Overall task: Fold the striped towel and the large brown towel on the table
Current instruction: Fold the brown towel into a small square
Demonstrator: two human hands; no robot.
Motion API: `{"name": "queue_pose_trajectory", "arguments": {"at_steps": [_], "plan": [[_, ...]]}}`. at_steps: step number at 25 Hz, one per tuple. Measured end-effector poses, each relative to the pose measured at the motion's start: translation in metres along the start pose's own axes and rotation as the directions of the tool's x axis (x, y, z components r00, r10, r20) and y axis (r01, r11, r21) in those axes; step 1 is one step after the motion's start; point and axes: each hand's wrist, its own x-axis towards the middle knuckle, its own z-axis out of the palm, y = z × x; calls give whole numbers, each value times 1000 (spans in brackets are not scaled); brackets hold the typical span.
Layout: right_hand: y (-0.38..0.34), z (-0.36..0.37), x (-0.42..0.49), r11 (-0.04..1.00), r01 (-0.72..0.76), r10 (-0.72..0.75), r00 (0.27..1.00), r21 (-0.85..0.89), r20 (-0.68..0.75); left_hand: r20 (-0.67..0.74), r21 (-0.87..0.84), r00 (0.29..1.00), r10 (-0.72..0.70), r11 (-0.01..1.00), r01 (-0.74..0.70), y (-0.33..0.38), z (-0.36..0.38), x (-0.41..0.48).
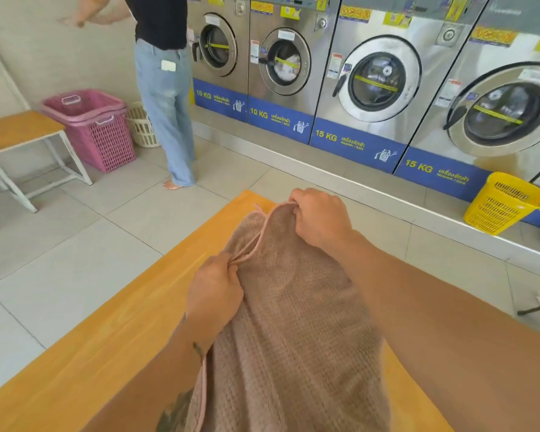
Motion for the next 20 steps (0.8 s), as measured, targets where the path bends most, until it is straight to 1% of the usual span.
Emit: {"name": "queue_pose_trajectory", "arguments": {"at_steps": [3, 4, 6, 7, 8, 9, 10, 12, 14, 15, 17, 20], "plan": [[-19, 24, 37, 998, 15, -13, 999, -67, 32, -2, 58, 997, -75, 995, 75, -23, 2, 22], [-26, 32, 45, 995, -3, 8, 999, -100, 52, 7, 101, 992, -124, 987, 122, -30, 2, 28], [-38, 49, 51, 984, -78, 96, 989, -161, 109, 63, 213, 977, -204, 959, 187, -41, 3, 36], [-44, 56, 48, 979, -103, 125, 985, -174, 121, 91, 275, 972, -216, 944, 184, -46, 4, 38], [-50, 62, 40, 981, -89, 108, 989, -174, 104, 105, 323, 973, -204, 933, 160, -48, 6, 40], [-57, 67, 27, 985, -37, 52, 995, -168, 87, 111, 348, 976, -186, 928, 137, -49, 8, 39], [-64, 72, 10, 988, 32, -18, 995, -149, 95, 107, 343, 979, -171, 931, 125, -49, 8, 36], [-71, 70, -23, 991, 109, -90, 972, -75, 215, 90, 291, 982, -165, 947, 133, -44, 1, 27], [-69, 59, -48, 996, 81, -66, 934, -30, 350, 82, 234, 982, -172, 961, 149, -35, -15, 14], [-68, 51, -60, 998, 56, -45, 920, -15, 389, 84, 219, 981, -174, 964, 152, -31, -24, 4], [-68, 28, -88, 1000, 17, -26, 901, 26, 434, 88, 177, 976, -200, 967, 182, -23, -45, -28], [-74, -11, -134, 995, 9, -55, 889, 102, 455, 80, 85, 961, -266, 962, 259, -12, -80, -92]]}}
